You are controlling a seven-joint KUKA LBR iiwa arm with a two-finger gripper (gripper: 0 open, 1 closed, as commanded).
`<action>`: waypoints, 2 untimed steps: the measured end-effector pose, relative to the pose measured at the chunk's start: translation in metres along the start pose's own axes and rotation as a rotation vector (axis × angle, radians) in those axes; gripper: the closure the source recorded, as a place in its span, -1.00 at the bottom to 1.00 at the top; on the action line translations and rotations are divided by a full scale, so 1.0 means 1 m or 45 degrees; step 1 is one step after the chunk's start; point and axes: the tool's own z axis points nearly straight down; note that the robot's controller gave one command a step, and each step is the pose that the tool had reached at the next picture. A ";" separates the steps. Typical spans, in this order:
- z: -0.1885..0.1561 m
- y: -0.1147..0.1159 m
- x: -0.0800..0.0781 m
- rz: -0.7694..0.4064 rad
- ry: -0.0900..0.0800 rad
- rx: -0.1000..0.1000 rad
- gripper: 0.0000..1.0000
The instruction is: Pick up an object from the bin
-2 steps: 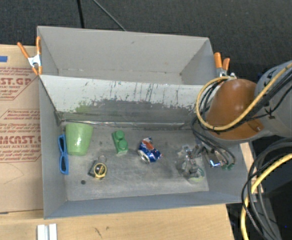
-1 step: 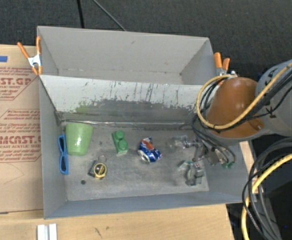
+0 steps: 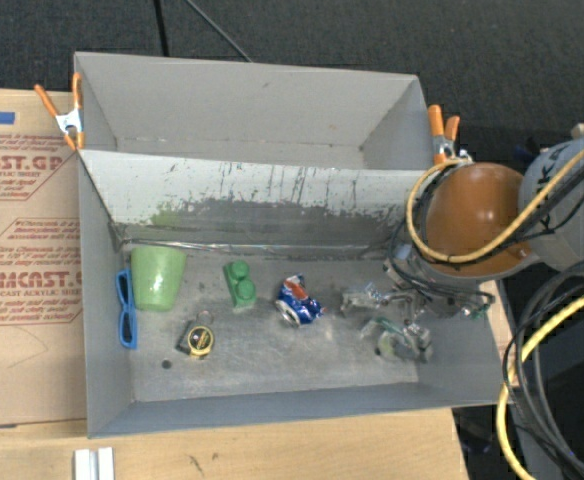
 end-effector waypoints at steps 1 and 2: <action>-0.003 -0.001 -0.003 0.001 -0.011 0.008 1.00; -0.001 0.000 -0.002 0.001 -0.008 0.004 -1.00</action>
Offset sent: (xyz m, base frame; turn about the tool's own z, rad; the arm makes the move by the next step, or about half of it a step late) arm 0.0000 0.0000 0.0000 0.0000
